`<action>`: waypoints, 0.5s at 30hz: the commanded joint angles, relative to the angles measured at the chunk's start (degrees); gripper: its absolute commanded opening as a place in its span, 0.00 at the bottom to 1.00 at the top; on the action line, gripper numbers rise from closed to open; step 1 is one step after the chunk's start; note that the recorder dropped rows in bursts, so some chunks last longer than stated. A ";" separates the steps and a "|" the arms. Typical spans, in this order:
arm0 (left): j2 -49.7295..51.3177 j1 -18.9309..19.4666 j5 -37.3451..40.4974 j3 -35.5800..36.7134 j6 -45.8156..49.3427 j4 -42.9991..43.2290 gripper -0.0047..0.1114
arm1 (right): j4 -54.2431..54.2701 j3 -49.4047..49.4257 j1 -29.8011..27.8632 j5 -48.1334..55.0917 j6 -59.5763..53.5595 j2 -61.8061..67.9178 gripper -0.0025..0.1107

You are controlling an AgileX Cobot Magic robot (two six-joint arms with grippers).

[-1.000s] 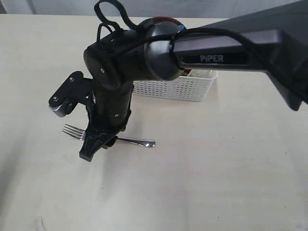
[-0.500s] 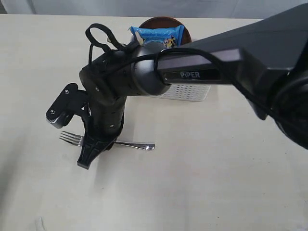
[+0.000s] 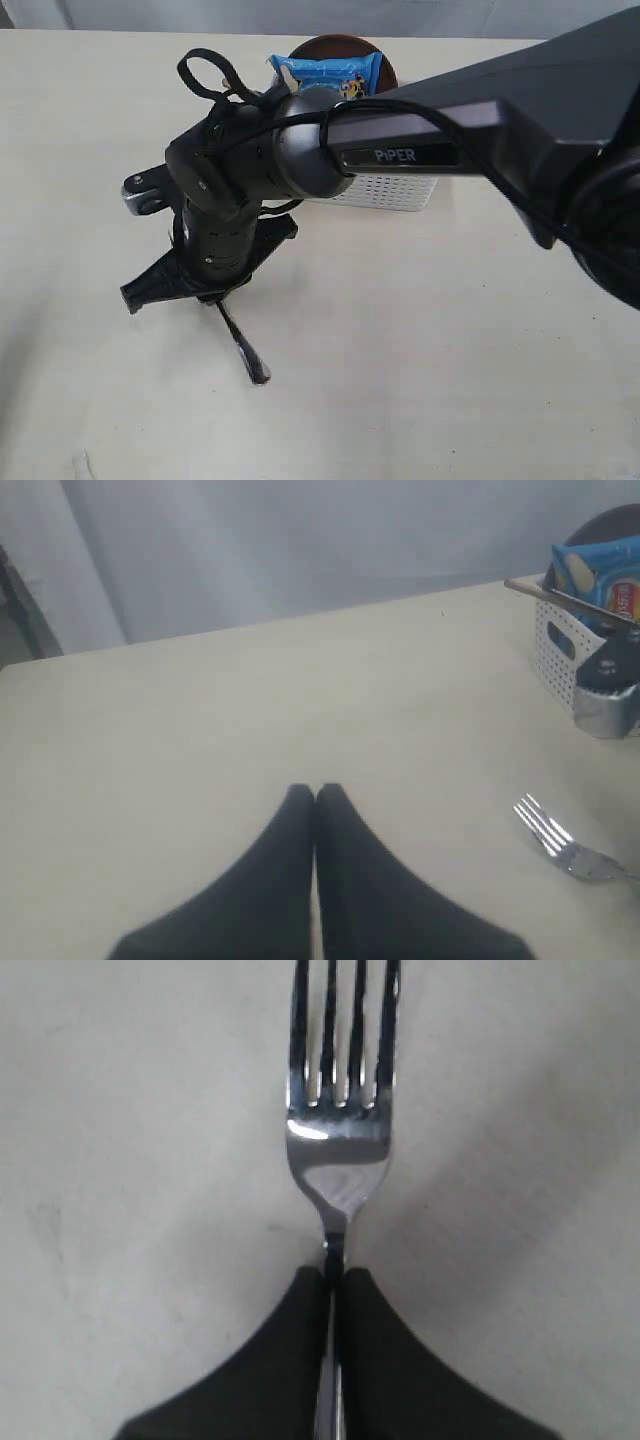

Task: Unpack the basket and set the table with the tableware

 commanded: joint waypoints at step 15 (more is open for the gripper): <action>-0.36 -0.12 0.09 0.17 -0.32 0.23 0.04 | -2.62 -0.34 -0.42 -0.18 29.39 -0.15 0.02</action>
